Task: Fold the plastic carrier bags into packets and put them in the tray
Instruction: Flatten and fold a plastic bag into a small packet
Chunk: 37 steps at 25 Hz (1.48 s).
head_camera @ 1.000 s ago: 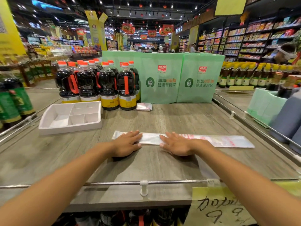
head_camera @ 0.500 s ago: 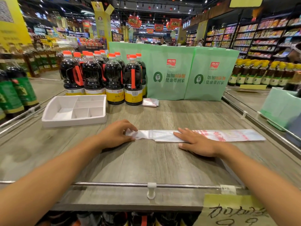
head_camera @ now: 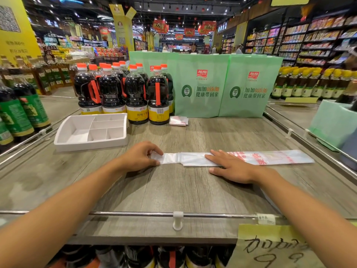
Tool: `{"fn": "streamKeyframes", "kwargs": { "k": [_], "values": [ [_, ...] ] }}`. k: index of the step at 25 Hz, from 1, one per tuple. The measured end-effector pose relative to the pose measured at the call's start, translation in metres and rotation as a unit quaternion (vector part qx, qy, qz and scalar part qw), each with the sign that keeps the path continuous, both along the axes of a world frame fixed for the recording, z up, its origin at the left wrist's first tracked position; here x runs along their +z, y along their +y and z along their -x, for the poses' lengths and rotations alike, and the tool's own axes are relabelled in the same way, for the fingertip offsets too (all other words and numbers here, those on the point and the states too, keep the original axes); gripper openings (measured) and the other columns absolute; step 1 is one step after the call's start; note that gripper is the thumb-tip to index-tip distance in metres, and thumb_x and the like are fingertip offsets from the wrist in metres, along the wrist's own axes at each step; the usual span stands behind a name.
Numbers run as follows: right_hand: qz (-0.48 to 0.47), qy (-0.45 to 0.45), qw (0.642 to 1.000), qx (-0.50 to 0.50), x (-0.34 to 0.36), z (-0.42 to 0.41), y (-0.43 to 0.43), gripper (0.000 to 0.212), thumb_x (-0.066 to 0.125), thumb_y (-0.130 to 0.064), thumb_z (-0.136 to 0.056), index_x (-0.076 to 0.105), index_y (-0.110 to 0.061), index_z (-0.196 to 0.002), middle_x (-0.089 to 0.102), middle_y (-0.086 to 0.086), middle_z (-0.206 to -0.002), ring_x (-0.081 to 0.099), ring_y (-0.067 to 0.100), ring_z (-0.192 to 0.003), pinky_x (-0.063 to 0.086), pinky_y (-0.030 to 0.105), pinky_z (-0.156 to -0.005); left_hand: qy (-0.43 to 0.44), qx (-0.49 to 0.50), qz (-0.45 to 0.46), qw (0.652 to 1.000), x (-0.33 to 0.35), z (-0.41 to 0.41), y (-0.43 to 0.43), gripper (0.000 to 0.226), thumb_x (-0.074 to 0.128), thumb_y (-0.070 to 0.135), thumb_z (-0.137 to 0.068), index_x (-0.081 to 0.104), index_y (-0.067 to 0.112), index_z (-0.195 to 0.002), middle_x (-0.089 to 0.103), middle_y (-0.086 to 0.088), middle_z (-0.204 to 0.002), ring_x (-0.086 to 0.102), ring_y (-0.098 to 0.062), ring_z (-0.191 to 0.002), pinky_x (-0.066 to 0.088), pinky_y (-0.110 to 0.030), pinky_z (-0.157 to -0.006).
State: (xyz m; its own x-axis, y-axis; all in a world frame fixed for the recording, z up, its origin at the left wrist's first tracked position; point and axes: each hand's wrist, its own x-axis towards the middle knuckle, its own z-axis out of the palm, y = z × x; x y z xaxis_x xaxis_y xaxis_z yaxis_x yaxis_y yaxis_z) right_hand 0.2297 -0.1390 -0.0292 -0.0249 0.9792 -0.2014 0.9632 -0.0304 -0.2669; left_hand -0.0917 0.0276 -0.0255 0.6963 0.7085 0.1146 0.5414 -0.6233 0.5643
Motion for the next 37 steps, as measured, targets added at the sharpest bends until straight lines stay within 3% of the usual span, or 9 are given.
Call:
{"fn": "streamKeyframes", "kwargs": {
  "k": [5, 8, 11, 16, 21, 26, 28, 33, 37],
  "values": [
    [-0.006, 0.006, 1.0, -0.003, -0.003, -0.002, 0.0, 0.069, 0.034, -0.071, -0.098, 0.009, -0.05, -0.159, -0.004, -0.02, -0.169, -0.009, 0.007, -0.155, -0.003, 0.046, -0.127, -0.065, -0.019, 0.088, 0.994, 0.005, 0.0, -0.007, 0.05, 0.069, -0.003, -0.078, 0.072, 0.028, -0.117, 0.052, 0.011, -0.129, 0.057, -0.013, -0.11, 0.051, -0.028, -0.092],
    [-0.012, 0.009, 1.0, -0.005, -0.002, 0.0, -0.001, 0.069, 0.036, -0.069, -0.099, 0.011, -0.047, -0.16, -0.003, -0.018, -0.169, -0.008, 0.008, -0.156, -0.002, 0.045, -0.127, -0.04, -0.035, 0.057, 0.997, 0.004, 0.002, -0.007, 0.057, 0.055, -0.017, -0.08, 0.072, 0.023, -0.116, 0.051, 0.011, -0.134, 0.055, -0.01, -0.117, 0.05, -0.025, -0.093],
    [-0.017, 0.009, 1.0, -0.006, -0.001, 0.002, -0.002, 0.07, 0.037, -0.068, -0.1, 0.012, -0.045, -0.161, -0.002, -0.016, -0.17, -0.007, 0.01, -0.156, -0.001, 0.044, -0.127, -0.016, -0.042, -0.004, 0.999, 0.002, 0.001, -0.003, 0.043, 0.067, -0.01, -0.086, 0.074, 0.025, -0.109, 0.056, 0.012, -0.128, 0.055, -0.005, -0.118, 0.049, -0.025, -0.101],
    [-0.025, 0.007, 1.0, -0.004, 0.0, 0.003, -0.004, 0.069, 0.037, -0.066, -0.101, 0.013, -0.042, -0.161, -0.001, -0.015, -0.17, -0.006, 0.011, -0.156, -0.001, 0.042, -0.127, -0.033, -0.021, -0.086, 0.996, 0.009, -0.013, -0.003, 0.029, 0.07, 0.002, -0.092, 0.074, 0.031, -0.09, 0.069, 0.011, -0.1, 0.064, -0.005, -0.095, 0.057, -0.033, -0.088],
    [-0.033, 0.009, 0.999, 0.0, 0.0, 0.006, -0.004, 0.065, 0.032, -0.062, -0.104, 0.015, -0.039, -0.162, 0.001, -0.014, -0.17, -0.004, 0.01, -0.156, -0.002, 0.037, -0.127, -0.053, -0.058, -0.135, 0.988, 0.027, -0.058, -0.012, 0.034, 0.068, 0.001, -0.093, 0.07, 0.034, -0.085, 0.067, 0.008, -0.098, 0.062, -0.006, -0.092, 0.046, -0.016, -0.078],
    [-0.047, 0.057, 0.997, -0.026, -0.002, 0.003, -0.003, 0.059, 0.029, -0.044, -0.11, 0.015, -0.024, -0.163, 0.005, -0.008, -0.17, 0.003, 0.009, -0.156, 0.0, 0.027, -0.124, -0.042, -0.115, -0.145, 0.982, 0.01, -0.105, -0.026, 0.025, 0.068, -0.004, -0.088, 0.076, 0.019, -0.093, 0.063, 0.002, -0.102, 0.062, -0.015, -0.091, 0.054, -0.032, -0.081],
    [-0.066, 0.07, 0.995, -0.037, 0.0, 0.0, -0.003, 0.056, 0.033, -0.035, -0.111, 0.019, -0.018, -0.163, 0.009, -0.004, -0.17, 0.009, 0.012, -0.156, 0.004, 0.024, -0.122, -0.042, -0.115, -0.149, 0.981, -0.001, -0.109, -0.026, 0.023, 0.07, 0.0, -0.089, 0.075, 0.02, -0.099, 0.06, 0.003, -0.106, 0.06, -0.012, -0.092, 0.053, -0.029, -0.081],
    [-0.086, 0.016, 0.995, -0.05, -0.001, -0.001, 0.002, 0.056, 0.039, -0.038, -0.109, 0.028, -0.019, -0.16, 0.013, 0.002, -0.17, 0.013, 0.019, -0.156, 0.011, 0.037, -0.127, -0.074, -0.088, -0.079, 0.99, -0.015, -0.102, -0.025, 0.051, 0.056, -0.013, -0.089, 0.057, 0.014, -0.133, 0.046, 0.003, -0.134, 0.062, -0.01, -0.108, 0.052, -0.02, -0.096],
    [-0.084, -0.003, 0.995, -0.05, -0.001, -0.003, -0.001, 0.056, 0.036, -0.044, -0.109, 0.027, -0.024, -0.16, 0.016, 0.002, -0.17, 0.012, 0.02, -0.157, 0.012, 0.042, -0.127, -0.045, -0.077, -0.068, 0.994, -0.013, -0.097, -0.023, 0.045, 0.053, -0.015, -0.09, 0.061, 0.009, -0.126, 0.055, -0.005, -0.13, 0.06, -0.018, -0.117, 0.05, -0.02, -0.098]
  ]
}}
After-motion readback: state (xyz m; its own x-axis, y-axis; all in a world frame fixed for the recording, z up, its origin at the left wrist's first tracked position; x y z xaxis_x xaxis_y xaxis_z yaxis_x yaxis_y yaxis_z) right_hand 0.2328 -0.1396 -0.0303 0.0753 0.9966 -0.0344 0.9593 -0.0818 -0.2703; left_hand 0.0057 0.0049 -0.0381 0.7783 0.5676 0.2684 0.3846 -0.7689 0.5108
